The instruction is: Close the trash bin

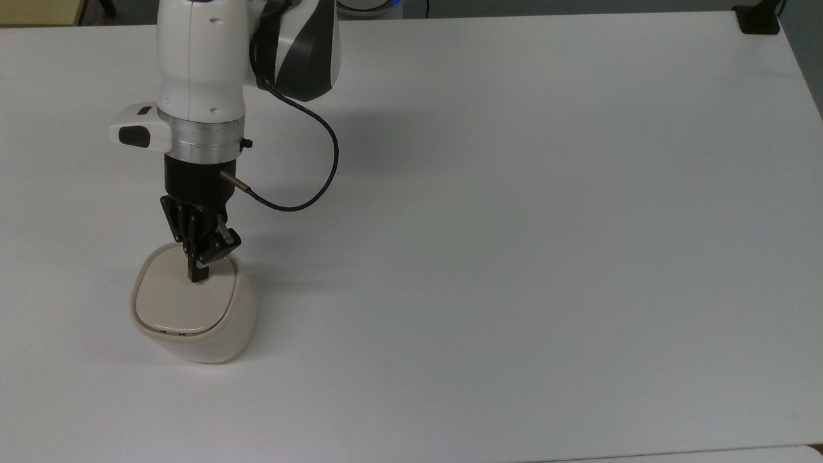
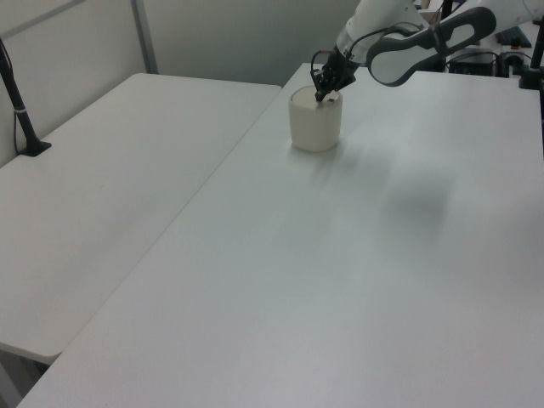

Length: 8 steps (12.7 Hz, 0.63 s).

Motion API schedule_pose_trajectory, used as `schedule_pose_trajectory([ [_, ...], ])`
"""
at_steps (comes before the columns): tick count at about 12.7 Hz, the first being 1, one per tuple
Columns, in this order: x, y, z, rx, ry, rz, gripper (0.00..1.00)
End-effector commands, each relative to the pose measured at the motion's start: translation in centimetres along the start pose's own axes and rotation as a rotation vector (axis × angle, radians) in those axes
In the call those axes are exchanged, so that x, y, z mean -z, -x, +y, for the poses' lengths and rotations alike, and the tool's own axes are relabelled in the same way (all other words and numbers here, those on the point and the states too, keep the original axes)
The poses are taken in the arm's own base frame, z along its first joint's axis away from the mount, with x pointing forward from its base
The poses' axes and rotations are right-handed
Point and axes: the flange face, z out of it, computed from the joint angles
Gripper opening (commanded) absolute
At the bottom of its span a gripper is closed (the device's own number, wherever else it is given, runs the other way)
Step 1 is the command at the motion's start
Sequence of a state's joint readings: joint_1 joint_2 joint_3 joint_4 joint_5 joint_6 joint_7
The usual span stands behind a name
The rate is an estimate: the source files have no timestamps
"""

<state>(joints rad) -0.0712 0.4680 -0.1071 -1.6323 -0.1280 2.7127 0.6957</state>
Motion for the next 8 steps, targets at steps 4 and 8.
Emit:
schedule_pose_trajectory([
  [4,6.3,-1.1,0.2,-0.027,0.035,-0.058,0.01],
  [8,12.9,-0.6,-1.9,-0.010,0.049,-0.148,0.03],
])
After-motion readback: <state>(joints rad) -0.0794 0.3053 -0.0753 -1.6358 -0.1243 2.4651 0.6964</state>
